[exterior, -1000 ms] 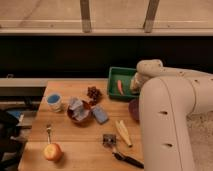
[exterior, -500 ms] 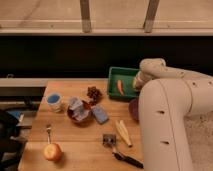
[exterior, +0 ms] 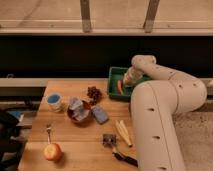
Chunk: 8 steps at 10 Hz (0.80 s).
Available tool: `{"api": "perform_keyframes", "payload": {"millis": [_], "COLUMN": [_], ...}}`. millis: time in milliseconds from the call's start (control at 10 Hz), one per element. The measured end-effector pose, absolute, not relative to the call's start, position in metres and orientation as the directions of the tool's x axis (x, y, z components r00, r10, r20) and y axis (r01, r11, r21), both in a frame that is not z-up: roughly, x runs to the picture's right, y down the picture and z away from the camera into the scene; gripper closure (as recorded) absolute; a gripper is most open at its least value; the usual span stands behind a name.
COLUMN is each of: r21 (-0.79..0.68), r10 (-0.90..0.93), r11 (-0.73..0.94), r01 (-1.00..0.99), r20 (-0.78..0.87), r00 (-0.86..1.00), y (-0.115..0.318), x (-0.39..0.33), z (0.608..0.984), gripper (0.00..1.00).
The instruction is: Wipe tray with eraser
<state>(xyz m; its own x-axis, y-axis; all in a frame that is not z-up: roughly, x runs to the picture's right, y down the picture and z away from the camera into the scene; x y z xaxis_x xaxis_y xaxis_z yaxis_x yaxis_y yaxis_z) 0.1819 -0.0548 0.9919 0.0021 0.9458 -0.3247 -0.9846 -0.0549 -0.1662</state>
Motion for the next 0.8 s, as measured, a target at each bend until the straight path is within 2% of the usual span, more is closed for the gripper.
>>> {"api": "perform_keyframes", "payload": {"millis": [300,500,800], "r21": [-0.190,-0.169,-0.093], "r10": [0.941,0.929,0.920], "r11": [-0.020,0.000,-0.005], "r01": [-0.982,-0.986,-0.996], "r20": [-0.336,-0.366,-0.391], "r00": [0.045,0.063,0.032], "y": [-0.044,-0.030,-0.022], "x": [0.172,0.191,0.240], "z": [0.966,0.944,0.939], "gripper": [1.00,1.00,1.00]}}
